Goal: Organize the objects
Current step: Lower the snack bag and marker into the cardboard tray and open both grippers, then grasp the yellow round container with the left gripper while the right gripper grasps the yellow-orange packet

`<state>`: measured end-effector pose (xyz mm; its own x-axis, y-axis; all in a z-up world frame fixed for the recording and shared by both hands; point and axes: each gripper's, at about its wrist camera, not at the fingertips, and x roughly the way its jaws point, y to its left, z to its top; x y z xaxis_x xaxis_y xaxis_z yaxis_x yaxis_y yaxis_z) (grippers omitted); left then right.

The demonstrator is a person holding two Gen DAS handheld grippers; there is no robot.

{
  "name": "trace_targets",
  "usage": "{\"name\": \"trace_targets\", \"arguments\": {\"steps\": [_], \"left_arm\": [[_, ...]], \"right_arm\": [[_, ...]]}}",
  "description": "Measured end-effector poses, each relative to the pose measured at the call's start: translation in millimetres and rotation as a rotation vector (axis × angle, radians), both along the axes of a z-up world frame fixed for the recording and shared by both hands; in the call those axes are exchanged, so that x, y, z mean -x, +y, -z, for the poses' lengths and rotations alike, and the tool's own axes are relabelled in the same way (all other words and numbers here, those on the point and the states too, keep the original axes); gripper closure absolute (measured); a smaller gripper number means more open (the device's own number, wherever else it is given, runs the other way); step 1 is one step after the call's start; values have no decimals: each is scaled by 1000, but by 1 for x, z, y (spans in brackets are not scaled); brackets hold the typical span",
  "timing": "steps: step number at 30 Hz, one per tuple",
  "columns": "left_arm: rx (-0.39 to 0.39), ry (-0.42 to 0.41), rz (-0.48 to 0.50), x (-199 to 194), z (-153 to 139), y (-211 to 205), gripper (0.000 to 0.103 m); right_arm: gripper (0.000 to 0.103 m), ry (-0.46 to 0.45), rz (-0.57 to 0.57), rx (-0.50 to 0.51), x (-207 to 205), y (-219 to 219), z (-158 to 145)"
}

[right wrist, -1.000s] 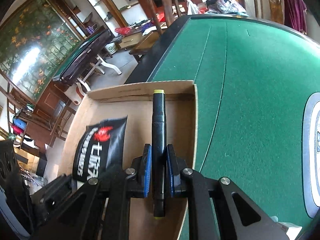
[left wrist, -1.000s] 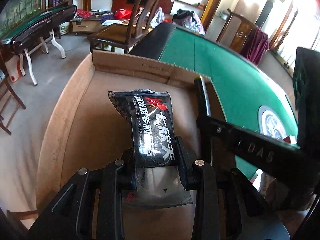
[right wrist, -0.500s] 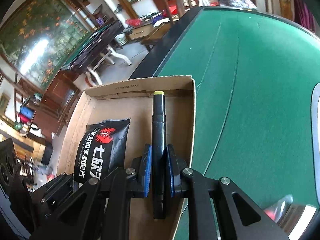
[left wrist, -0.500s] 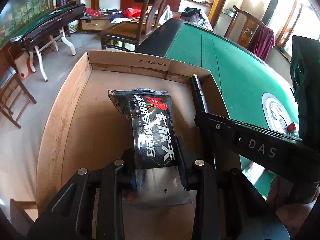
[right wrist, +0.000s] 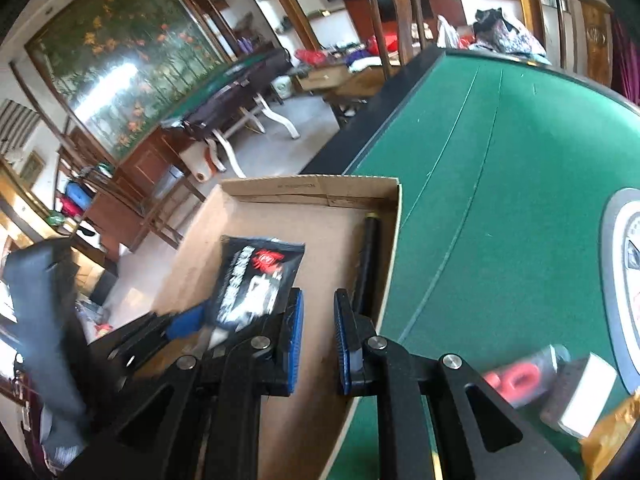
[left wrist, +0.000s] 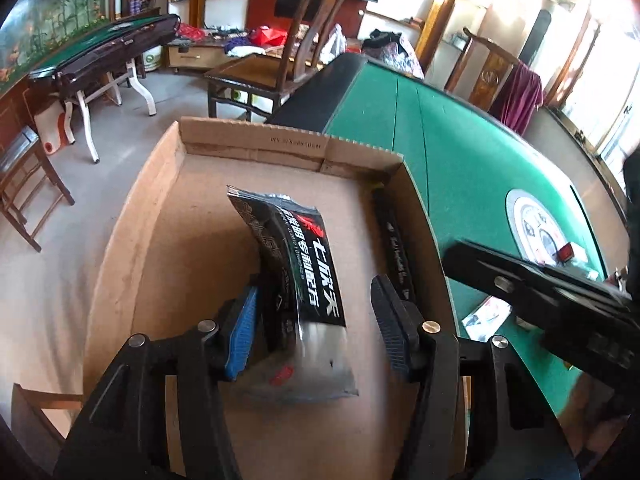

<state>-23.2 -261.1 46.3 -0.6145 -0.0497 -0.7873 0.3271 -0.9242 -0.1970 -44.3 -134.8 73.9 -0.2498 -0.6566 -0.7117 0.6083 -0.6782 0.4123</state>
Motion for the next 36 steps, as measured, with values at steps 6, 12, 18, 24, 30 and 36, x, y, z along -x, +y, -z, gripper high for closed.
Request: {"name": "trace_targets", "arguments": {"steps": [6,12,18,24,30,36], "left_arm": [[55,60,50,-22,-26,31,48],[63,106,250,-38,-33,97,47],[194,105,317,-48,-12,151,44],[217,37,300,-31,7,162,44],[305,-52,278,-14,28,175,44],[248,-64,302,-14,41,187,59]], "right_arm": [[88,50,29,72,-17,80,-11],[89,76,104,149,-24,172,4],[86,77,200,179,-11,221,10],[78,66,243,278,-7,249,-6],[59,83,274,258,-6,270,-8],[54,117,199,75,-10,246,8]]}}
